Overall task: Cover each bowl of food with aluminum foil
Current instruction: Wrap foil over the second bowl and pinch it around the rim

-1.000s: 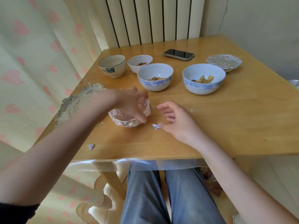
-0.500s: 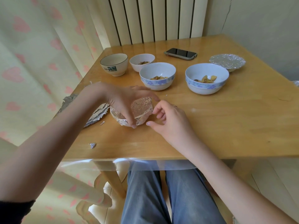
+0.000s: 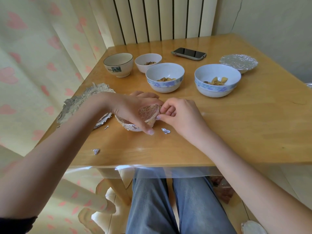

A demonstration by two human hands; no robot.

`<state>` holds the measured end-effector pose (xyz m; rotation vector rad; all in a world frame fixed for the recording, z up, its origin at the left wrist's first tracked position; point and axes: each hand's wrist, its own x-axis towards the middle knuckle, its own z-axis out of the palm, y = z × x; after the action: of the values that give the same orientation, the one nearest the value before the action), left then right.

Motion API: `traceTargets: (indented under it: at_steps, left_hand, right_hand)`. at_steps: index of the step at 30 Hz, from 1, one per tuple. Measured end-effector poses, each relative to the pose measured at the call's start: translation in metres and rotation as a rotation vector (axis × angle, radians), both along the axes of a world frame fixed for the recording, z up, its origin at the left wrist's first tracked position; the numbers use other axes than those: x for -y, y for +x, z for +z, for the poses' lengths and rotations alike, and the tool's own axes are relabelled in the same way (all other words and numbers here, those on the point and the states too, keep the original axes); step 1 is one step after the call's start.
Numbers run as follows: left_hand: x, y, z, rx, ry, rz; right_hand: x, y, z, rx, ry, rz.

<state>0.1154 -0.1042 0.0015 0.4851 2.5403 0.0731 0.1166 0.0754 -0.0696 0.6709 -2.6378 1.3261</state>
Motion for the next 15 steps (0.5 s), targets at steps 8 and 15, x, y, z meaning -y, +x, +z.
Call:
traceTargets:
  at_steps: [8,15]
  left_hand:
    - [0.002,0.001,-0.009,-0.053,0.056,0.027]
    - [0.003,0.001,-0.009,-0.043,0.077,0.025]
  right_hand:
    - [-0.004,-0.01,0.0,-0.137,0.063,0.135]
    - [-0.017,-0.029,0.012,-0.493,0.318,0.203]
